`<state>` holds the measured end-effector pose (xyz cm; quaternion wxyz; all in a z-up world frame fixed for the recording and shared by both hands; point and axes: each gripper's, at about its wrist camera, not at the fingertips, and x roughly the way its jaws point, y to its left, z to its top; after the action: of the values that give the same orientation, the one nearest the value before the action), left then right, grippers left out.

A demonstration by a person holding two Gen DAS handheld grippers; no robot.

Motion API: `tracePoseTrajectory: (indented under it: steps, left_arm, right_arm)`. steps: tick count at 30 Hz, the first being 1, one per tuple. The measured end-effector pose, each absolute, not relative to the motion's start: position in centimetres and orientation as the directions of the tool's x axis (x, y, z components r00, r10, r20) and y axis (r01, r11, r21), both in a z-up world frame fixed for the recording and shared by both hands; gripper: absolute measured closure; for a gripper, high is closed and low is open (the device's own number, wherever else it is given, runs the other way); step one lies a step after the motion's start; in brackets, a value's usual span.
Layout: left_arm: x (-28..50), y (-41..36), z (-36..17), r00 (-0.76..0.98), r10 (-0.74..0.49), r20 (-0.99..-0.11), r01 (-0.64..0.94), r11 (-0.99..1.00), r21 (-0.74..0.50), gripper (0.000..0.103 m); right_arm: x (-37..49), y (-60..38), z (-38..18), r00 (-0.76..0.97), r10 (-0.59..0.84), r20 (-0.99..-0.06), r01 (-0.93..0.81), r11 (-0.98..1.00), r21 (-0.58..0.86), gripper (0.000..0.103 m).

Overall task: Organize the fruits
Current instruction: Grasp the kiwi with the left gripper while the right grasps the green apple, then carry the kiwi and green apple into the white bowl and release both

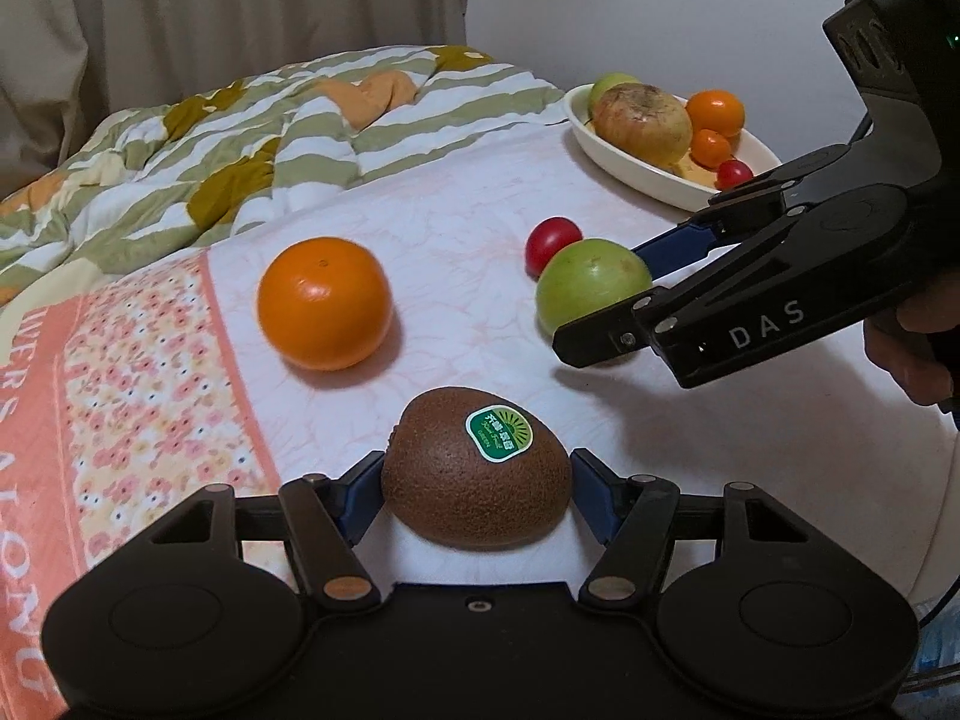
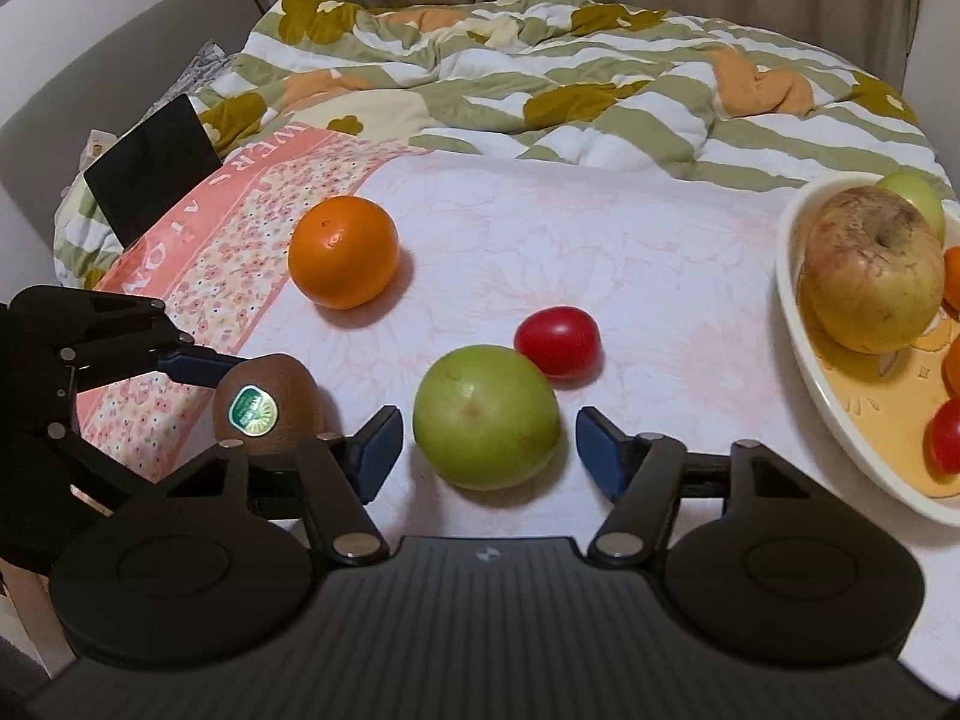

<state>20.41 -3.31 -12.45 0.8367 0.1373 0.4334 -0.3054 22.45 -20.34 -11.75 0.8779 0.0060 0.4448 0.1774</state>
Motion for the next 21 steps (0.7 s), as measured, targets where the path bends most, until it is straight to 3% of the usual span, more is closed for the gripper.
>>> tracePoseTrajectory:
  steps: [4, 6, 21]
  left_arm:
    - [20.3, -2.8, -12.4, 0.438, -0.391, -0.809, 0.618, 0.785, -0.044, 0.034]
    - [20.2, -2.5, -12.4, 0.436, -0.394, -0.809, 0.613, 0.788, -0.054, 0.034]
    - [17.4, 0.3, -9.2, 0.533, -0.378, -0.757, 0.526, 0.849, -0.054, 0.034]
  right_arm:
    - [22.6, -19.7, -11.8, 0.542, 0.313, -0.780, -0.318, 0.935, 0.154, 0.026]
    - [22.6, -19.5, -11.8, 0.555, 0.292, -0.779, -0.311, 0.941, 0.132, 0.035]
    - [19.9, -18.7, -8.4, 0.623, 0.284, -0.729, -0.289, 0.949, 0.123, 0.035]
